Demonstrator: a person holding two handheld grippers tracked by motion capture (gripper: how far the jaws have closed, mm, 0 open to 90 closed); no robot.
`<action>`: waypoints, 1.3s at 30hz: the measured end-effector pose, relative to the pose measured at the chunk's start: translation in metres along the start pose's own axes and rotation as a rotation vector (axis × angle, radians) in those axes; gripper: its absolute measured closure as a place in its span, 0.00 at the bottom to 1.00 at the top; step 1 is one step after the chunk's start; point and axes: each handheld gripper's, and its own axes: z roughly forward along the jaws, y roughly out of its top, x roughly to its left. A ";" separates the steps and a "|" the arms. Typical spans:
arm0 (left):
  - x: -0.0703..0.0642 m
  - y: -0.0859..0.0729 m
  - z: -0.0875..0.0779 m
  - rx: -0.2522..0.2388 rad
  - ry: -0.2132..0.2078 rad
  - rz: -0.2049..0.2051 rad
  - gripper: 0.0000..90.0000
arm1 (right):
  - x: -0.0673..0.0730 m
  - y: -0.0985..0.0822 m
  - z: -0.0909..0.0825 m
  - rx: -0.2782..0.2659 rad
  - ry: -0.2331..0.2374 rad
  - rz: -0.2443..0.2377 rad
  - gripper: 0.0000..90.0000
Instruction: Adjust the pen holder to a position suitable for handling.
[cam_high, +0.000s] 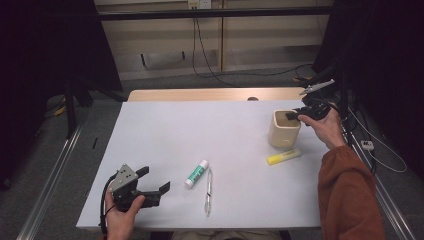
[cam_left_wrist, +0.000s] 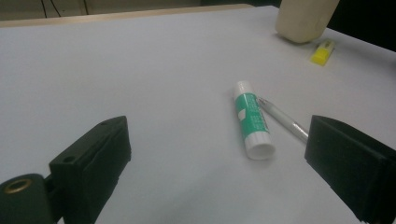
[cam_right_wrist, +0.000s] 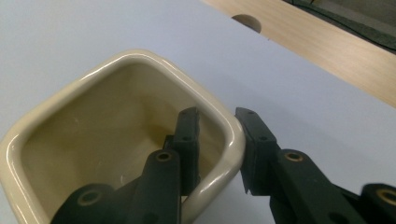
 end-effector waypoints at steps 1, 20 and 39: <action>0.000 0.000 0.000 0.000 0.000 -0.001 0.08 | 0.000 0.001 -0.002 -0.006 -0.002 0.004 0.79; 0.000 0.000 -0.002 -0.008 0.001 -0.003 0.08 | 0.041 0.021 -0.010 -0.074 0.012 -0.011 0.79; 0.000 0.002 0.000 -0.007 -0.012 0.004 0.08 | 0.103 0.044 0.011 -0.086 0.081 -0.059 0.79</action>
